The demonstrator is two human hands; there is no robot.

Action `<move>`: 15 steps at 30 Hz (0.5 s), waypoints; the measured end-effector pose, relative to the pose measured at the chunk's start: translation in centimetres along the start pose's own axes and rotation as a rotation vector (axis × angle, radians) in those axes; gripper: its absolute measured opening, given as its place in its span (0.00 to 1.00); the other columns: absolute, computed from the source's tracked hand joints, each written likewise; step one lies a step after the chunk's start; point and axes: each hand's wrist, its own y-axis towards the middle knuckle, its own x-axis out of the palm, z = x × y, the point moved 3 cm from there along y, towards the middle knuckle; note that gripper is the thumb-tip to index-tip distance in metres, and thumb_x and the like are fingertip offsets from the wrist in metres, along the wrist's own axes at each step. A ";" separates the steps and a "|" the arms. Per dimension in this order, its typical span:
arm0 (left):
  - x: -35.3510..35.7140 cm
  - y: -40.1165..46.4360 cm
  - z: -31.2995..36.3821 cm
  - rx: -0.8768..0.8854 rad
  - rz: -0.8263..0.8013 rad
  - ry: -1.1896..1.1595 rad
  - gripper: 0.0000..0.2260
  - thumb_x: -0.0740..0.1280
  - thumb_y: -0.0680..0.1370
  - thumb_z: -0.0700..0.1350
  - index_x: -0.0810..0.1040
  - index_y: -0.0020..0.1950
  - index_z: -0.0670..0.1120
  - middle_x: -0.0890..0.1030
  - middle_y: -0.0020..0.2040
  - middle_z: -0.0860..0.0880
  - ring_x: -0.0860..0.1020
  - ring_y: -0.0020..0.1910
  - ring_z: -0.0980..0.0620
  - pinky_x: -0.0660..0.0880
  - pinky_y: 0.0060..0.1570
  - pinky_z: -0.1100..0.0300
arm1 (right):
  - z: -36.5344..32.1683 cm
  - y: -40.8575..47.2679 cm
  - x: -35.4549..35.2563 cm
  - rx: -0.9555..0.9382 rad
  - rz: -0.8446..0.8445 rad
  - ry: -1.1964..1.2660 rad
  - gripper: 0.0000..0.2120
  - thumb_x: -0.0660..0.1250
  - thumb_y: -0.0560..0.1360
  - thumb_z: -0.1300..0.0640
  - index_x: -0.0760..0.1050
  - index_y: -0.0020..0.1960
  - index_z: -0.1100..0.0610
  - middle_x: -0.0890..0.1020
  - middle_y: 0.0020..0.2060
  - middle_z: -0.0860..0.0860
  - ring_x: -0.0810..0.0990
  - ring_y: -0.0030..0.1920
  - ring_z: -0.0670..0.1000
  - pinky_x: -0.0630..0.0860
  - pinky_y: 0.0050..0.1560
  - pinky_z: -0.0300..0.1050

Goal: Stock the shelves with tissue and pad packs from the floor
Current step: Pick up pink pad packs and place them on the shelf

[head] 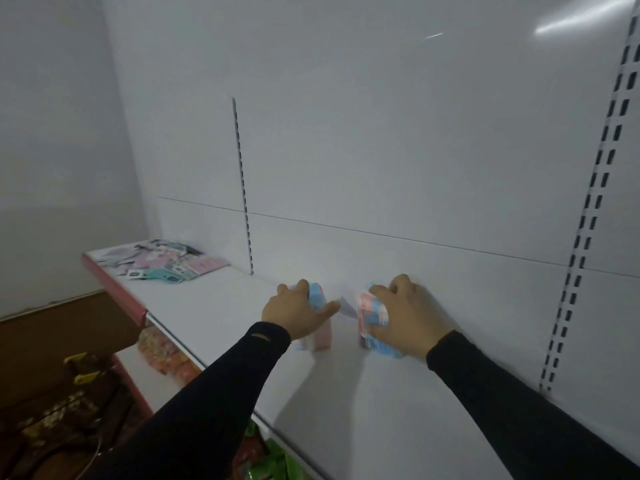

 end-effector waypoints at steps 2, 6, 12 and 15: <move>0.8 0.4 0.6 -0.069 0.024 -0.014 0.37 0.59 0.69 0.73 0.65 0.66 0.46 0.71 0.59 0.40 0.76 0.55 0.42 0.70 0.49 0.55 | 0.3 0.3 0.4 0.034 -0.004 0.016 0.32 0.66 0.73 0.40 0.61 0.73 0.46 0.65 0.65 0.55 0.68 0.64 0.55 0.67 0.64 0.44; 1.5 0.7 0.9 -0.135 0.059 -0.093 0.27 0.67 0.71 0.57 0.64 0.64 0.46 0.71 0.58 0.41 0.75 0.55 0.41 0.71 0.51 0.55 | 0.6 1.1 0.7 0.014 -0.037 0.023 0.31 0.66 0.72 0.41 0.61 0.71 0.46 0.72 0.60 0.54 0.72 0.60 0.54 0.70 0.58 0.45; -3.0 -2.7 -4.2 0.021 0.010 -0.097 0.24 0.70 0.70 0.53 0.61 0.58 0.49 0.74 0.54 0.44 0.74 0.46 0.46 0.68 0.40 0.57 | -1.9 2.6 0.5 0.013 -0.005 0.181 0.35 0.72 0.68 0.42 0.61 0.70 0.47 0.73 0.56 0.56 0.74 0.55 0.57 0.74 0.53 0.51; -7.0 -6.9 -10.3 0.019 0.109 -0.136 0.30 0.70 0.70 0.51 0.61 0.68 0.52 0.72 0.61 0.46 0.73 0.51 0.48 0.72 0.47 0.57 | -7.2 3.5 0.4 -0.112 0.056 0.304 0.42 0.73 0.68 0.43 0.56 0.75 0.47 0.71 0.58 0.57 0.73 0.56 0.58 0.72 0.55 0.49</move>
